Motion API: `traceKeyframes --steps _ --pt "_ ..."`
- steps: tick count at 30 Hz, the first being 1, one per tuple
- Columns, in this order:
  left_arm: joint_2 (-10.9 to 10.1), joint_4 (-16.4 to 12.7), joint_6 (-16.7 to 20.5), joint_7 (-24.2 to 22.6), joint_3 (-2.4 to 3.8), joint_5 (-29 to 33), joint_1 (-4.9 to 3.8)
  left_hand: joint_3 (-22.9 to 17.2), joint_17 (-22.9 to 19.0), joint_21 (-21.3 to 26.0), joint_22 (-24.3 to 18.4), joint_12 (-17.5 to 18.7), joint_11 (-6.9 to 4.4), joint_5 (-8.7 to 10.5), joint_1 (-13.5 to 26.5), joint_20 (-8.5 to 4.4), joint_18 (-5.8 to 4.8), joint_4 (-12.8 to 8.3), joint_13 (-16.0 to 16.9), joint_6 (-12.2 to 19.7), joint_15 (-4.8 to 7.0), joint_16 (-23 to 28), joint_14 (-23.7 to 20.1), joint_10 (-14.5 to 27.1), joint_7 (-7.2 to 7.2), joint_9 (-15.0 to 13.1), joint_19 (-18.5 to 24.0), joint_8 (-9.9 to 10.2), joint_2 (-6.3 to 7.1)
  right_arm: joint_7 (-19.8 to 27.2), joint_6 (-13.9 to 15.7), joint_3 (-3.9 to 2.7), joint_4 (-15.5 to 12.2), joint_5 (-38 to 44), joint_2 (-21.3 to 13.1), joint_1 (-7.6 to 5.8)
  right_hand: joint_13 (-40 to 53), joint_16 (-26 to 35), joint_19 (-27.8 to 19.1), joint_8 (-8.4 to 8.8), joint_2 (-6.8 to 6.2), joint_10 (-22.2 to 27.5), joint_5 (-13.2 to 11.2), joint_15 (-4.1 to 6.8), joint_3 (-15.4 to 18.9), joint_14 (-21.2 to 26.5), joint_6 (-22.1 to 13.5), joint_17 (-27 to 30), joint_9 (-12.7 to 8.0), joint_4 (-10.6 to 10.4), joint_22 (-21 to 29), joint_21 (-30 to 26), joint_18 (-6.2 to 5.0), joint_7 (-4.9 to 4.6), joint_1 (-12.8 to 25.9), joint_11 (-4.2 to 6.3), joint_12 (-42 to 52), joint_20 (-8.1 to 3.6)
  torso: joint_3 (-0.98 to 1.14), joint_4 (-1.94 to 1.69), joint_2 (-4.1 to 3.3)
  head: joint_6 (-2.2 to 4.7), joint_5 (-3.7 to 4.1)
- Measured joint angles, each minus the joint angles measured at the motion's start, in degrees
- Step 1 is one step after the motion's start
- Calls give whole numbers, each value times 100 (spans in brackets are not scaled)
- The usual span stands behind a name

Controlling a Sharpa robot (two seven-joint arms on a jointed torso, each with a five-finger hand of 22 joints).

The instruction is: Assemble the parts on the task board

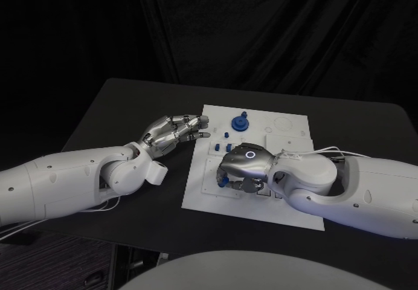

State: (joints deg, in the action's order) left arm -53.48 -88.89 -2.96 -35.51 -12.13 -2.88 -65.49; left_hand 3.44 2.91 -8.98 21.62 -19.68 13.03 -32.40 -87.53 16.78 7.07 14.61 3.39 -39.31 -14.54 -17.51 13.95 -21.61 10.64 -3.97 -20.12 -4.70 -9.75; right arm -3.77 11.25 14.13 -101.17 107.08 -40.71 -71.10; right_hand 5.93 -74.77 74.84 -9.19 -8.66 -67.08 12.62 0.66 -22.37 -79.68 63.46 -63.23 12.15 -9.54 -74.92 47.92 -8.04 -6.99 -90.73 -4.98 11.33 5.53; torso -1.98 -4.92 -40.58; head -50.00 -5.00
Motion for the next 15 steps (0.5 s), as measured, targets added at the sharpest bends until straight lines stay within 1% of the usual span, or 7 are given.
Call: traceKeyframes --steps 3,10,11,13,14,15 --pt "6 6 -4 0 0 0 1 0 0 0 0 0 0 0 0 0 0 0 0 0 0 0 0 0 0 0 0 0 0 -7 -1 0 18 11 15 15 1 0 0 0 0 -20 0 0 7 0 0 0 2 24 0 0 0 0 0 -20 -9 0 0 0 0 0 1" --pt "14 16 -12 1 0 2 6 0 0 0 0 0 0 0 0 0 0 0 0 0 0 0 0 0 0 0 0 0 0 -14 9 -6 53 27 55 53 7 39 -21 4 -1 -20 0 0 0 0 0 27 2 31 1 -19 1 0 1 -20 -26 -21 0 1 2 0 1" --pt "15 16 -13 1 0 2 7 0 0 0 0 0 0 0 0 0 0 0 0 0 0 0 0 0 0 0 0 0 0 -14 12 -8 56 29 59 58 8 45 -21 29 -1 -20 0 0 0 0 -1 35 2 32 1 -47 1 0 1 -21 -27 -21 1 1 2 0 0" --pt "17 17 -16 1 0 2 10 0 0 0 0 0 0 0 0 0 0 0 0 0 0 0 0 0 0 0 0 0 0 -14 15 -11 62 31 68 66 9 74 -88 94 -3 -18 -11 -41 0 41 -74 77 4 31 1 -98 0 -44 3 -19 -71 -15 1 1 2 0 0" --pt "17 17 -17 1 0 2 11 0 -1 0 0 0 0 0 0 0 0 0 0 0 0 0 0 0 0 0 0 0 0 -14 15 -12 65 32 72 68 9 114 -137 159 -4 10 -72 -74 -1 77 -181 121 -4 31 1 -171 0 -60 4 9 -130 11 2 1 2 0 0" --pt "17 18 -19 2 0 2 12 0 0 0 0 0 0 0 0 0 0 0 -1 0 0 0 0 0 0 0 0 0 0 -14 15 -14 70 33 76 72 7 183 -225 297 -57 142 -150 -109 1 165 -414 215 -56 28 1 -314 0 -34 64 46 -233 38 2 1 2 0 3"
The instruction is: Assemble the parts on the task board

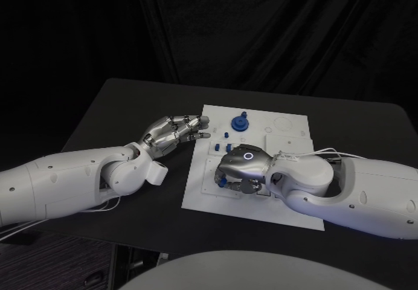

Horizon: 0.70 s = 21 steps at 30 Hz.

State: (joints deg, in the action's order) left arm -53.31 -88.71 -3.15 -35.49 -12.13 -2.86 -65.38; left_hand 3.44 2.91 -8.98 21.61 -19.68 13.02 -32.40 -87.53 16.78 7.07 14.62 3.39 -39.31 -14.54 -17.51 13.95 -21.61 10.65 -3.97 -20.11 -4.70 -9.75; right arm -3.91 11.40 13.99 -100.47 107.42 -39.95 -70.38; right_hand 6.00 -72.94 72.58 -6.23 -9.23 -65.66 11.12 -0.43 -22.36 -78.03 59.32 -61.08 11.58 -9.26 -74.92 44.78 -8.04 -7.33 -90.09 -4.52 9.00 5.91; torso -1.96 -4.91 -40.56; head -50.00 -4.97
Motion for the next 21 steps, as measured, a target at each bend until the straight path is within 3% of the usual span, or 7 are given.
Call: traceKeyframes --steps 3,8,11,13,21 --pt "1 2 -1 0 0 0 1 0 0 0 0 0 0 0 0 0 0 0 0 0 0 0 0 0 0 0 0 0 0 -2 -30 12 18 1 5 22 -117 175 -215 241 -134 593 -208 -42 81 194 -740 228 -182 -114 0 -372 0 245 177 -151 -268 61 1 0 -1 0 3" --pt "1 3 -3 1 0 1 7 0 0 0 0 0 0 0 0 0 0 0 0 0 0 0 0 0 0 0 0 0 0 -12 -114 23 36 -2 -4 42 -129 346 -430 252 -176 1454 -525 -47 573 400 -1570 480 -415 -258 0 -883 0 509 281 -220 -363 106 1 0 1 0 -1" --pt "1 5 -4 2 0 1 7 0 0 0 0 0 0 0 0 0 0 0 0 0 0 0 0 0 0 0 0 0 0 -12 -133 20 52 -36 -23 42 -111 394 -492 252 -176 1724 -562 -67 737 461 -1763 541 -478 -357 0 -1067 -6 557 281 -223 -355 127 1 1 1 0 -5" --pt "0 6 -4 2 0 1 8 -16 3 0 0 0 0 0 0 0 0 16 0 0 0 0 0 0 0 0 0 0 0 -11 -133 20 61 -77 -48 42 -94 395 -526 252 -193 1872 -562 -87 826 481 -1991 553 -536 -445 0 -1161 -95 579 258 -234 -272 133 1 2 1 0 -5" --pt "-5 7 -4 4 0 2 14 -16 4 0 0 0 0 0 0 0 0 16 0 0 0 0 0 0 0 0 0 0 0 27 -8 19 12 -271 -254 39 -47 394 -525 221 -212 2106 -628 -66 953 502 -1907 523 -547 -672 1 -1206 -95 556 116 -225 -48 133 1 1 1 0 12"
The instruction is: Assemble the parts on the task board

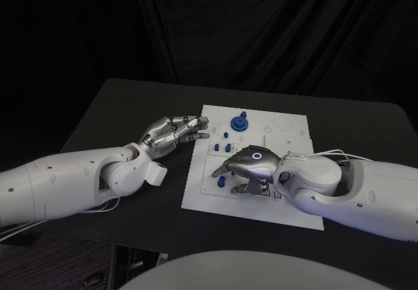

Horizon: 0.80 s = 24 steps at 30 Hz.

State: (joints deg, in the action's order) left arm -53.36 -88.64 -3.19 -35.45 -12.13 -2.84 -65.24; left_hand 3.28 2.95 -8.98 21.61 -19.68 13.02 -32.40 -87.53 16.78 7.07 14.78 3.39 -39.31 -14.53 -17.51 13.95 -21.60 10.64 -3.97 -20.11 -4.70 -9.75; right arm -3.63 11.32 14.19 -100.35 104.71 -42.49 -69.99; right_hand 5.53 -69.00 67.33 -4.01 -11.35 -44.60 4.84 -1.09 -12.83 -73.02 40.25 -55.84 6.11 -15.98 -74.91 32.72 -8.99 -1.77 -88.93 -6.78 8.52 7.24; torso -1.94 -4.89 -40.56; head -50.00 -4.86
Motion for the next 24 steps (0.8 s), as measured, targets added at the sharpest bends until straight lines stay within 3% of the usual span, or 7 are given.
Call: traceKeyframes --steps 4,11,15,16,18,21,24 --pt "-10 0 0 1 0 0 4 0 0 0 0 0 0 0 0 0 0 0 0 0 0 0 0 0 0 0 0 0 0 74 284 3 -124 -221 -263 -110 31 -26 23 -76 23 116 46 0 -30 0 243 -38 13 -30 0 0 1 -59 -96 37 144 -23 0 2 1 0 10" --pt "-67 -30 5 1 -1 1 8 0 -1 0 0 0 0 0 0 0 0 0 0 0 0 0 0 0 0 0 0 0 0 246 895 -4 -406 -1210 -982 -589 186 -267 310 -265 300 -98 583 9 -331 -202 689 -307 59 221 0 497 1 -464 -572 -42 804 -47 7 7 7 0 42" --pt "-96 -54 18 0 -1 1 8 -17 -1 0 0 0 0 0 0 0 0 -17 0 0 0 0 0 0 0 0 0 0 0 333 1190 -3 -678 -1926 -1550 -899 520 -762 794 -376 320 -939 444 64 -645 -683 1036 -997 85 328 1 1662 144 -482 -716 144 1687 -73 8 7 13 0 74" --pt "-101 -59 22 -3 -1 1 8 -16 -1 0 0 0 0 0 0 0 0 -17 1 -1 0 0 0 0 2 0 0 0 0 342 1245 -3 -738 -2090 -1687 -962 745 -823 858 -465 300 -1185 398 135 -672 -755 1239 -1079 130 325 1 1822 145 -516 -693 275 2113 -115 8 7 13 0 89" --pt "-106 -70 29 -16 -1 2 8 -50 -1 -24 0 -50 28 -39 0 -14 0 -19 8 -81 0 -30 0 -35 10 -3 -14 -29 0 341 1321 -5 -824 -2436 -1943 -1057 1302 -827 854 -536 157 -1166 306 303 -767 -774 1497 -1084 211 230 1 1891 144 -468 -497 434 3307 -237 6 7 13 0 113" --pt "-107 -76 44 -55 0 -1 8 -105 19 -53 13 -141 31 -77 -29 -5 0 -22 21 -157 21 -158 127 -176 28 -15 -68 -47 29 271 1323 -2 -890 -2867 -2183 -1116 1342 -798 839 -656 106 -1337 285 347 -721 -804 1687 -1091 330 58 1 1890 145 -440 -147 510 5123 -280 -2 7 13 0 188" --pt "-107 -76 58 -106 0 -7 9 -135 20 -75 19 -178 33 -121 -37 -20 0 -24 21 -195 29 -178 135 -218 29 -15 -84 -47 37 77 1208 -1 -898 -3193 -2340 -1113 5314 -1136 1002 -844 299 -2667 471 307 -482 -1024 1720 -1616 488 -19 -3 2280 234 -407 423 519 7089 -290 -10 5 10 0 300"
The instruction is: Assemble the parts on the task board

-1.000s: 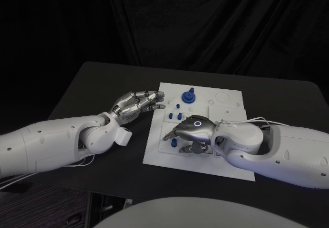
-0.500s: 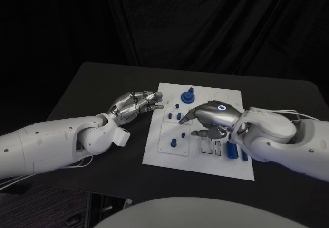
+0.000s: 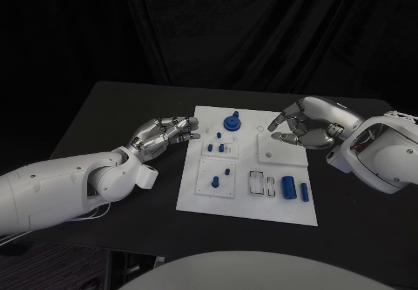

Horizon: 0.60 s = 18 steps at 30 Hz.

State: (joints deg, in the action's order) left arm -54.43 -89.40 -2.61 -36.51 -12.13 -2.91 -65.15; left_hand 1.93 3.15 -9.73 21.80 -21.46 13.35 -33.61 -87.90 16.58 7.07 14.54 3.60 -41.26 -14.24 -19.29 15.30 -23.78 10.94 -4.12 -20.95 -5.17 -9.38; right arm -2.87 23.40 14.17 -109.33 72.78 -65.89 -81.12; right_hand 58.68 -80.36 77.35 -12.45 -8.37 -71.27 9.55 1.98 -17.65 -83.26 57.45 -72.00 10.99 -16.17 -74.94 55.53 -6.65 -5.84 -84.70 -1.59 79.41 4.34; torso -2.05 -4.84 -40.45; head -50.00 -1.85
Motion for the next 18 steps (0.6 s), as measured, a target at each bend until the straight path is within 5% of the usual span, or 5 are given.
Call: traceKeyframes --steps 4,5,10,13,18 --pt "13 1 11 -67 0 -7 0 -16 0 0 0 0 0 -7 0 21 0 16 5 -1 0 0 0 -1 1 0 -21 -22 0 -495 -316 6 27 -347 -178 193 1451 -405 141 -242 100 -587 154 -10 412 -53 19 -289 166 -42 -1 367 11 -3 753 -2 490 10 -3 -8 -14 0 147" --pt "13 2 11 -77 0 -8 0 -18 0 0 5 -23 9 -7 0 21 -1 14 5 -1 0 -22 0 -10 1 0 -21 -22 0 -606 -380 10 32 -397 -203 234 1557 -522 246 -293 120 -721 174 1 491 -63 16 -294 199 -42 -1 599 121 0 896 5 564 -1 -3 -9 -18 0 193" --pt "-4 0 12 -119 0 -12 0 -32 0 -22 6 -26 20 -34 0 21 -1 0 5 -1 0 -22 -1 -20 1 1 -21 -23 0 -1160 -612 8 34 -513 -345 424 1628 -912 650 -695 169 -1258 240 101 779 -69 -25 -295 494 -54 0 1740 269 125 1354 109 979 -106 -5 -4 -20 0 369" --pt "-16 0 12 -126 0 -13 0 -47 0 -22 6 -26 20 -34 0 1 0 16 5 -1 0 -22 -1 -20 1 0 -40 -23 0 -1479 -689 10 3 -460 -420 521 1627 -950 671 -1138 73 -1266 210 155 953 -70 -76 -294 875 -67 0 2343 357 216 1779 141 1045 -148 -3 3 -24 0 492" --pt "-16 3 9 -127 0 -16 0 -47 -1 -22 5 -26 39 -34 0 1 0 16 5 -1 0 -22 -1 -40 1 1 -40 -24 0 -1957 -745 13 -133 -49 -487 657 1627 -950 671 -1898 -145 -1287 128 186 991 -63 -291 -294 1612 -89 0 2293 356 308 2188 222 1045 -188 7 -5 -25 0 669"
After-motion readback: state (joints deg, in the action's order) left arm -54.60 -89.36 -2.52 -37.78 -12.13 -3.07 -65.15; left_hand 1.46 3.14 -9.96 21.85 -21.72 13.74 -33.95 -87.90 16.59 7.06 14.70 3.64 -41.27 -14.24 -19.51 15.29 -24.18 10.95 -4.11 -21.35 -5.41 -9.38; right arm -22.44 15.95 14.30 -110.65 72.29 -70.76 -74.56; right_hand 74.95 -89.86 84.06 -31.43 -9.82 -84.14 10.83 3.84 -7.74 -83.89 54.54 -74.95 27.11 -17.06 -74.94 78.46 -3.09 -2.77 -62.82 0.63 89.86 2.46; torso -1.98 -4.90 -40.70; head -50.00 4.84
